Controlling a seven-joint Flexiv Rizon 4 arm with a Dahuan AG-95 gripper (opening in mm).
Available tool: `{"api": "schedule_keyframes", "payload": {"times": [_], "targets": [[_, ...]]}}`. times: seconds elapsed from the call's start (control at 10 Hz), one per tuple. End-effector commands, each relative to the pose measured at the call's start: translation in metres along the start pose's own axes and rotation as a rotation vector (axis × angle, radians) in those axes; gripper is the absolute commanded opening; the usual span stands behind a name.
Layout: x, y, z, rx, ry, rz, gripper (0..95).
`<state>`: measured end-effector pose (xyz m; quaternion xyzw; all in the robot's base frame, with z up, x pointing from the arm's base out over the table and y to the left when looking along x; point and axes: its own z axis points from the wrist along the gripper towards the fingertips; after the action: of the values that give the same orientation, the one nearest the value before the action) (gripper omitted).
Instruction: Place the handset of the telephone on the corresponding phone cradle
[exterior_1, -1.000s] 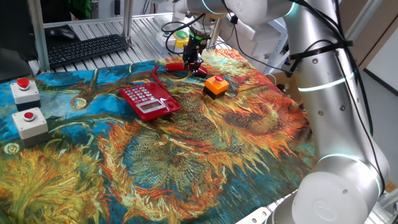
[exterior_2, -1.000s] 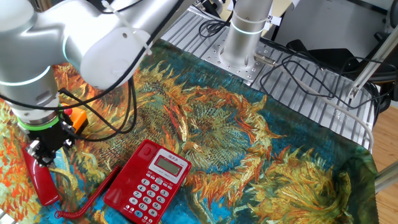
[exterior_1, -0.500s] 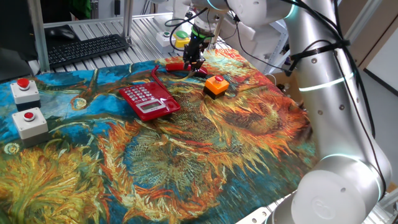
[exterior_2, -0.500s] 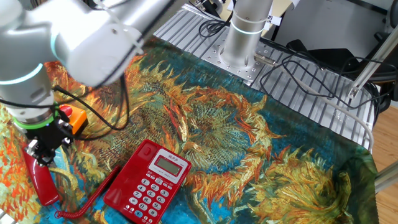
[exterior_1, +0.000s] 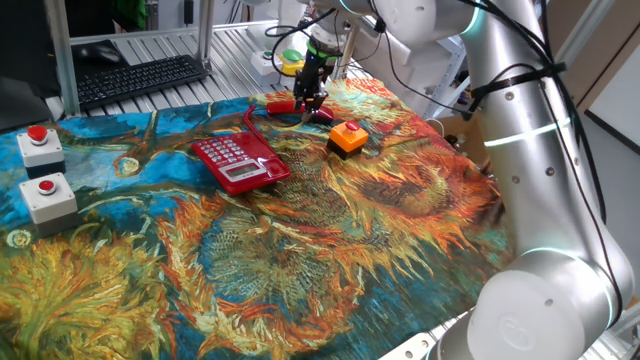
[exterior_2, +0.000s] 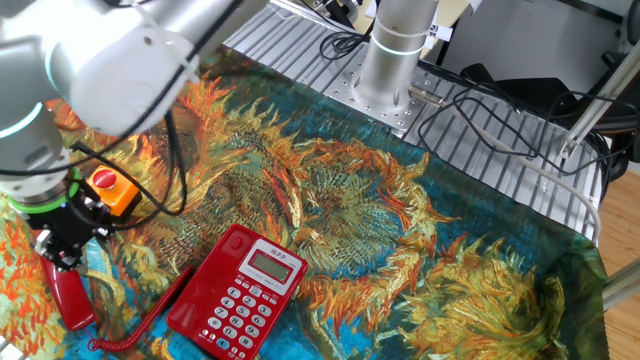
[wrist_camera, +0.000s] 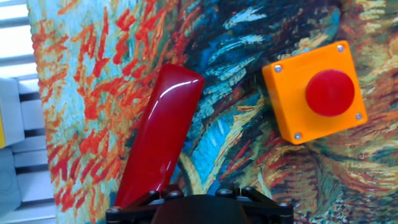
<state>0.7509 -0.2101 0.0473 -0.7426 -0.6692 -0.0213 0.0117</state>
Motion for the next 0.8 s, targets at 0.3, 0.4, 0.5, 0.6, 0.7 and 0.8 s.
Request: {"api": "schedule_keyframes", "payload": {"times": [0.3, 0.4, 0.5, 0.6, 0.7, 0.8], "targets": [[-0.0003, -0.0022, -0.0013, 0.010, 0.007, -0.029, 57.0], [-0.0003, -0.0022, -0.0013, 0.010, 0.006, -0.028, 57.0], [-0.0003, -0.0022, -0.0013, 0.008, -0.006, -0.009, 57.0], [-0.0003, -0.0022, -0.0013, 0.003, -0.007, -0.007, 57.0], [-0.0003, -0.0022, -0.0013, -0.002, -0.009, -0.015, 57.0], [-0.0003, -0.0022, -0.0013, -0.017, -0.016, -0.021, 57.0]]}}
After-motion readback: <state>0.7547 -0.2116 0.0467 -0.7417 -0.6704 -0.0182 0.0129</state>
